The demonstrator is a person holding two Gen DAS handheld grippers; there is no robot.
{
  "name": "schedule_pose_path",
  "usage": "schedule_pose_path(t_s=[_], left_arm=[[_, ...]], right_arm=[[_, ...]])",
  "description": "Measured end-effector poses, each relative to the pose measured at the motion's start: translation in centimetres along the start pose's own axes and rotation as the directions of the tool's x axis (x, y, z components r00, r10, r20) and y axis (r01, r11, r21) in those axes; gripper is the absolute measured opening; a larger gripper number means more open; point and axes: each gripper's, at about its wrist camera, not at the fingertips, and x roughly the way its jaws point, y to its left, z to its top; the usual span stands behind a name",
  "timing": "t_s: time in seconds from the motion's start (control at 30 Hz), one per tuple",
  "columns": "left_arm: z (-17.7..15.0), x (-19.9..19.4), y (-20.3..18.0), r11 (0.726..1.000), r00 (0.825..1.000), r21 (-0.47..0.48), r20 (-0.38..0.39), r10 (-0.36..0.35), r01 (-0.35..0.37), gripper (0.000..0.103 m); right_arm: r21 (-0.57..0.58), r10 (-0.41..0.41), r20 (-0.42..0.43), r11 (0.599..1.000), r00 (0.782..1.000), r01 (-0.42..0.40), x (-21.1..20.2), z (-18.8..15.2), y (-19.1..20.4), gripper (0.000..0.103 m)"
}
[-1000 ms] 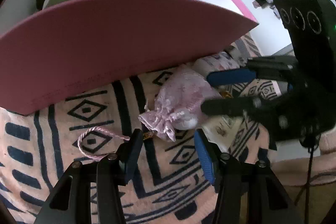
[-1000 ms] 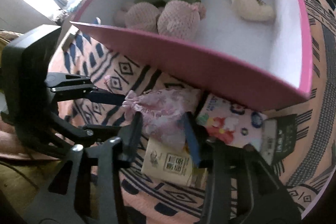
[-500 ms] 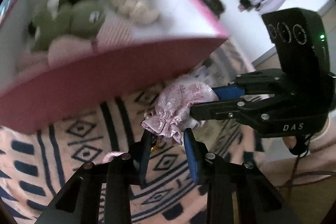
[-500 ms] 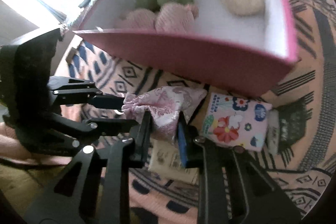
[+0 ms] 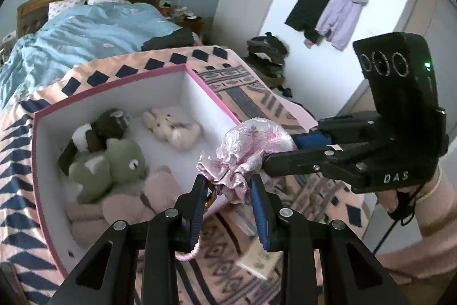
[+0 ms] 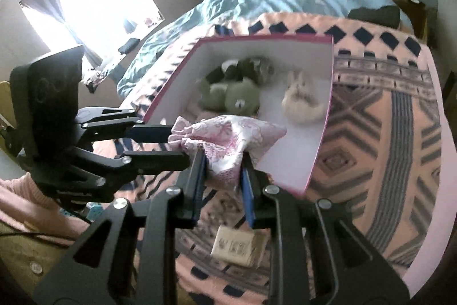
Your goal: Organize objects
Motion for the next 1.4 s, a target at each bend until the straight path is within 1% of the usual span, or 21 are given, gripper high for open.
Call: schedule_pose_path(t_s=[0.07,0.1,0.23,0.3,0.37,0.4,0.47,0.57,0.67,0.73,0.83,0.93,1.03,1.17,1.23,1.3,1.4], left_arm=[[0.9,1.3,1.2,1.0,1.0,-0.007,-0.01,0.013,-0.013,0.03],[0.8,1.4,1.4,1.0,1.0,-0.008,-0.016,0.022,-0.022,0.03],[0.8,4.4,2.2,0.998,0.995,-0.008,-0.076,0.06,-0.06,0.03],[0.5,5.8,2.2,0.997,0.991,-0.004,-0.111,0.081,-0.082,0.03],[0.2,7.1,2.5,0.994,0.982,-0.003,-0.152,0.11,-0.111,0.03],[0.0,7.5,2.6,0.992,0.979,-0.003,-0.163,0.124,-0.126,0.03],[-0.3,7.9,2.7,0.989,0.974,-0.002,-0.172,0.144,-0.147,0.032],[-0.5,7.7,2.8,0.989,0.975,-0.012,-0.167,0.143,-0.147,0.033],[-0.7,7.0,2.7,0.989,0.979,-0.016,-0.143,0.146,-0.15,0.036],[-0.8,6.4,2.6,0.989,0.982,-0.024,-0.125,0.141,-0.145,0.037],[-1.1,5.3,2.3,0.992,0.988,-0.037,-0.095,0.119,-0.123,0.041],[-1.4,4.0,1.7,0.995,0.994,-0.038,-0.064,0.091,-0.094,0.043],[-1.8,2.7,0.8,0.998,0.998,-0.029,-0.033,0.056,-0.057,0.045],[-2.4,1.4,-0.6,1.0,1.0,-0.008,-0.011,0.001,-0.001,0.045],[-2.8,1.4,-1.4,1.0,1.0,0.004,-0.015,-0.014,0.014,0.045],[-3.3,1.6,-2.2,1.0,0.999,0.019,-0.028,-0.023,0.024,0.045],[-4.3,2.6,-3.2,0.998,0.996,0.027,-0.068,-0.053,0.055,0.045]], right_arm=[[0.0,-0.012,0.001,1.0,1.0,0.012,0.7,1.1,-0.7,0.026],[0.0,-0.017,-0.005,1.0,1.0,0.017,1.1,1.4,-1.1,0.026],[-0.017,-0.051,-0.044,0.999,0.998,0.05,3.4,2.1,-2.7,0.026],[-0.028,-0.086,-0.068,0.996,0.994,0.084,4.5,2.2,-3.4,0.026],[-0.034,-0.117,-0.105,0.993,0.987,0.115,5.8,2.1,-4.2,0.029],[-0.043,-0.161,-0.119,0.987,0.98,0.157,6.3,2.0,-4.5,0.029],[-0.062,-0.208,-0.121,0.978,0.971,0.202,6.7,1.9,-4.8,0.029],[-0.083,-0.218,-0.099,0.974,0.971,0.211,6.3,1.7,-4.3,0.03],[-0.075,-0.201,-0.084,0.978,0.976,0.195,5.6,1.5,-4.0,0.03],[-0.054,-0.186,-0.076,0.982,0.98,0.182,5.2,1.4,-4.2,0.032],[0.017,-0.119,-0.062,0.993,0.991,0.12,4.3,0.8,-4.6,0.038],[0.073,-0.07,-0.048,0.995,0.996,0.073,3.5,0.1,-4.8,0.038],[0.108,-0.042,-0.028,0.993,0.999,0.044,2.4,-0.7,-4.8,0.039],[0.154,-0.04,-0.008,0.987,0.999,0.04,0.8,-1.9,-5.3,0.041],[0.181,-0.047,-0.008,0.982,0.999,0.047,0.3,-2.7,-5.7,0.041],[0.208,-0.057,-0.017,0.976,0.998,0.06,0.0,-3.6,-6.4,0.041],[0.262,-0.08,-0.049,0.961,0.996,0.09,0.1,-5.2,-7.8,0.041]])
